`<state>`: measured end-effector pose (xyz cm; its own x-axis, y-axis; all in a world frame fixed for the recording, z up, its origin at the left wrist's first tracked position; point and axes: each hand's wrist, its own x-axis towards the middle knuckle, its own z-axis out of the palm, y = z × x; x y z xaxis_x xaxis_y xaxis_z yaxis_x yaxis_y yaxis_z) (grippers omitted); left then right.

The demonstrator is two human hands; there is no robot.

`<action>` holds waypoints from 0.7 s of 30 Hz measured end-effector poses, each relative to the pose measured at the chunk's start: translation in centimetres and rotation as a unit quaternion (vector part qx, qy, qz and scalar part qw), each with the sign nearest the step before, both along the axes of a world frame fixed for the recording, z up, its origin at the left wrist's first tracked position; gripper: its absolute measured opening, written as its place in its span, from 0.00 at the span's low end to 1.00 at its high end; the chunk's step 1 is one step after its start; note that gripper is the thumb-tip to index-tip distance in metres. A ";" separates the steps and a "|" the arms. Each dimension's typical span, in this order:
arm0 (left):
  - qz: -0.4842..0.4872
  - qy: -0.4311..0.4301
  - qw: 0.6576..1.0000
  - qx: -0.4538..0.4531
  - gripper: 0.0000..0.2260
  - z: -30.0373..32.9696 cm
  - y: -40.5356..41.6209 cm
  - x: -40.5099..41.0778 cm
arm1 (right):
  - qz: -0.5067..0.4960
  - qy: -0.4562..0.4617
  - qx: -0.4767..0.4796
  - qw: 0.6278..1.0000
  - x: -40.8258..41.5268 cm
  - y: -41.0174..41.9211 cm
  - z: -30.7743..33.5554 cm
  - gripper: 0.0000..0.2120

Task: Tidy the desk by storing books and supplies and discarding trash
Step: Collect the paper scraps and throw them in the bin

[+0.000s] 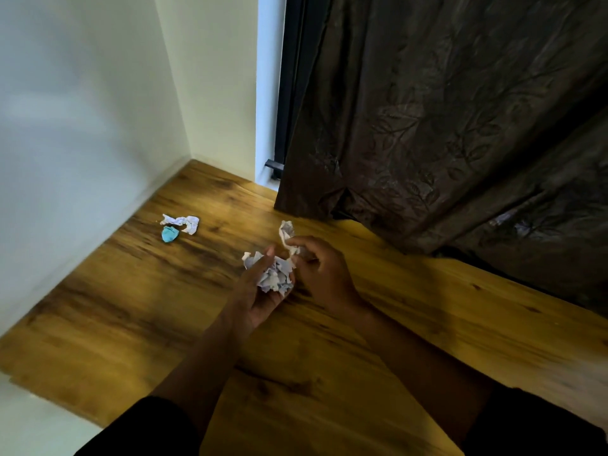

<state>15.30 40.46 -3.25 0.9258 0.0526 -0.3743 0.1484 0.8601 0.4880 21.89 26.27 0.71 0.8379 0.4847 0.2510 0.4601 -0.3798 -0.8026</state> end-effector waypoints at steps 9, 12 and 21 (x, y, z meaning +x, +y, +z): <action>0.021 -0.024 0.999 0.007 0.27 0.3 1.0 -2.0 | 0.069 -0.079 -0.151 0.983 -3.2 1.5 -0.6 0.25; 0.018 -0.029 0.999 -0.003 0.23 0.5 1.6 -2.7 | 0.091 -0.133 -0.156 0.974 -4.2 2.2 -0.5 0.25; 0.089 -0.007 0.994 -0.065 0.31 -1.6 5.5 -4.8 | 0.174 -0.070 -0.164 0.968 -4.6 5.8 -1.5 0.26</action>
<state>10.52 45.98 -4.82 0.9117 0.1680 -0.3750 -0.0181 0.9281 0.3718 17.27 32.05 -0.80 0.5780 0.8046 0.1360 0.7021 -0.4055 -0.5853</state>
